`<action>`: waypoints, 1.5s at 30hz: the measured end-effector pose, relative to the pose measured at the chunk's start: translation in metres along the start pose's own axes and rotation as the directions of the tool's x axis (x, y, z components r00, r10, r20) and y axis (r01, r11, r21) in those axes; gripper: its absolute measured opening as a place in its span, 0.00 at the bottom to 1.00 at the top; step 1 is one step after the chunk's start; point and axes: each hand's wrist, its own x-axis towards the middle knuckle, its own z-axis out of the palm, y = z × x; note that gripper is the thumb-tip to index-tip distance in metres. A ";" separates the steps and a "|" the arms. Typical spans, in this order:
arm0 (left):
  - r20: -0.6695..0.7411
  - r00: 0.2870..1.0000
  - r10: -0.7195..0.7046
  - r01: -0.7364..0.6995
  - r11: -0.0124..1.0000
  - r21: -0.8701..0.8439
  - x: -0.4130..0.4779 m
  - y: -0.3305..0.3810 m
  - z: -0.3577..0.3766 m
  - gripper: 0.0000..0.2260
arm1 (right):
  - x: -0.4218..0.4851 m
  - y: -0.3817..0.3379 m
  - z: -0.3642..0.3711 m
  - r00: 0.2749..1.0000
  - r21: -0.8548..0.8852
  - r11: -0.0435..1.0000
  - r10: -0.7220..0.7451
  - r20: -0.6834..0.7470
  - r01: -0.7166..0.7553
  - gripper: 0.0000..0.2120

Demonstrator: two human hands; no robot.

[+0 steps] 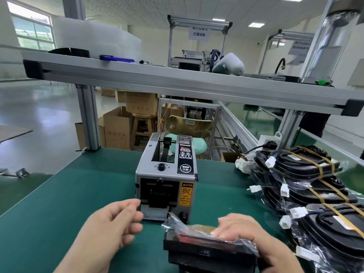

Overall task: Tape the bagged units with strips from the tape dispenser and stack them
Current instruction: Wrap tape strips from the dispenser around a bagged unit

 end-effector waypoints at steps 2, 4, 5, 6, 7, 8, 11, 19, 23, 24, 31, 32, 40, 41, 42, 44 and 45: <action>-0.072 0.993 -0.092 0.093 0.996 -0.002 0.010 -0.005 -0.004 0.08 | 0.013 -0.001 -0.008 0.982 0.077 0.997 -0.001 -0.189 0.015 0.14; -0.110 0.985 -0.130 0.132 0.991 0.004 0.018 -0.010 -0.008 0.08 | 0.009 -0.001 -0.001 0.945 0.065 0.978 -0.174 -0.278 0.199 0.14; -0.080 0.985 -0.153 0.152 0.988 -0.011 0.021 -0.012 -0.008 0.08 | 0.005 -0.004 -0.001 0.916 0.073 0.974 -0.176 -0.361 0.216 0.15; -0.061 0.983 -0.173 0.173 0.985 -0.006 0.025 -0.013 -0.007 0.08 | 0.001 -0.008 0.000 0.888 0.053 0.980 -0.152 -0.434 0.193 0.17; -0.048 0.979 -0.200 0.201 0.980 0.000 0.027 -0.013 -0.003 0.07 | -0.001 -0.013 0.000 0.873 0.065 0.984 -0.115 -0.473 0.164 0.18; -0.044 0.976 -0.214 0.214 0.977 0.001 0.029 -0.011 0.001 0.06 | -0.004 -0.016 0.003 0.862 0.078 0.985 -0.094 -0.498 0.153 0.18; -0.047 0.969 -0.244 0.241 0.969 -0.049 0.036 -0.006 0.013 0.04 | -0.007 -0.016 0.009 0.849 0.125 0.975 -0.092 -0.520 0.182 0.20; -0.088 0.966 -0.243 0.230 0.964 -0.135 0.045 0.002 0.030 0.06 | -0.008 -0.019 0.012 0.835 0.111 0.986 -0.045 -0.549 0.125 0.23; -0.108 0.967 -0.230 0.220 0.971 -0.093 0.048 0.002 0.033 0.05 | -0.007 -0.021 0.012 0.835 0.125 0.984 -0.036 -0.549 0.124 0.22; -0.116 0.967 -0.227 0.220 0.973 -0.076 0.048 0.001 0.033 0.04 | -0.007 -0.021 0.012 0.834 0.130 0.984 -0.032 -0.550 0.123 0.22; -0.144 0.965 -0.221 0.223 0.975 0.002 0.052 0.002 0.033 0.04 | -0.008 -0.021 0.012 0.831 0.140 0.982 -0.027 -0.555 0.125 0.22; -0.147 0.964 -0.219 0.223 0.975 0.006 0.052 0.002 0.033 0.04 | -0.008 -0.021 0.012 0.831 0.140 0.983 -0.024 -0.556 0.122 0.22; -0.155 0.965 -0.211 0.216 0.976 0.016 0.054 0.001 0.033 0.05 | -0.009 -0.021 0.012 0.832 0.118 0.988 -0.021 -0.554 0.103 0.24; -0.157 0.965 -0.210 0.215 0.976 0.017 0.054 0.001 0.033 0.05 | -0.010 -0.020 0.013 0.831 0.112 0.988 -0.025 -0.556 0.105 0.24; -0.159 0.965 -0.206 0.212 0.977 0.021 0.054 0.001 0.033 0.05 | -0.009 -0.020 0.013 0.830 0.112 0.988 -0.026 -0.557 0.106 0.24; -0.169 0.966 -0.194 0.203 0.978 0.040 0.055 0.001 0.034 0.05 | -0.009 -0.019 0.013 0.829 0.115 0.988 -0.024 -0.559 0.106 0.24; -0.179 0.967 -0.183 0.196 0.979 0.058 0.055 0.000 0.034 0.05 | -0.009 -0.019 0.013 0.828 0.113 0.988 -0.024 -0.560 0.105 0.24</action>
